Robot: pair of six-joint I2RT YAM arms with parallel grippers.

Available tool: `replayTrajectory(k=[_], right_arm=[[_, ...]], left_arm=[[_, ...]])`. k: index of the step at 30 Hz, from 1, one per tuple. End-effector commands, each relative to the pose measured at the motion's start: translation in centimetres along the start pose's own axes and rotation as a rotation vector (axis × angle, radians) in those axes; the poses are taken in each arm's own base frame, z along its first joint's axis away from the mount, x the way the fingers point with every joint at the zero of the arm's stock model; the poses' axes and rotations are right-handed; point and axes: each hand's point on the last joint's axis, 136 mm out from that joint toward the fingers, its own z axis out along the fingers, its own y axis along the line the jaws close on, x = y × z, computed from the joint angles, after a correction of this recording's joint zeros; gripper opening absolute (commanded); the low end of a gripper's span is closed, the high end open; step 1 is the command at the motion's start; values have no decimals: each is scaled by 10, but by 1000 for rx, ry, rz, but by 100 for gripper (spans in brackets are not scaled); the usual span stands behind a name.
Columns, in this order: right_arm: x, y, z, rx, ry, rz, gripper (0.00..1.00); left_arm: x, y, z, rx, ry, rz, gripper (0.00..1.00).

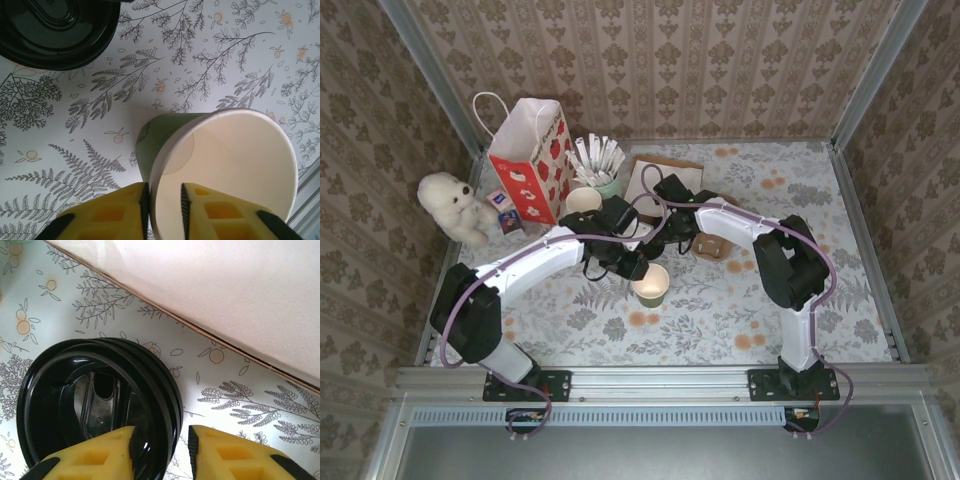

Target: Pack the takeout coffee

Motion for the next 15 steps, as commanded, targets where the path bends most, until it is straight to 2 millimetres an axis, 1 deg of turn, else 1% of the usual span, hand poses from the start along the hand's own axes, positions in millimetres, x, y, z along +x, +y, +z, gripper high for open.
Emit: replayTrajectory(k=[1, 5, 8, 11, 12, 14, 15], right_arm=[[-4, 7, 1, -7, -1, -35, 32], [-6, 8, 4, 1, 2, -42, 30], [-10, 11, 3, 8, -11, -59, 27], [-6, 12, 3, 14, 9, -76, 23], [-6, 12, 3, 19, 7, -83, 21], [-7, 13, 1, 34, -5, -105, 17], [-8, 13, -1, 44, -12, -117, 15]], left_arm=[[-3, -11, -9, 57, -26, 18, 33], [-17, -16, -32, 126, -126, -7, 47], [-26, -12, -50, 162, -220, -51, 58], [-32, 4, -65, 153, -313, -119, 72], [-33, 13, -70, 132, -341, -151, 76], [-33, 31, -75, 82, -381, -216, 79], [-32, 44, -78, 42, -401, -264, 81]])
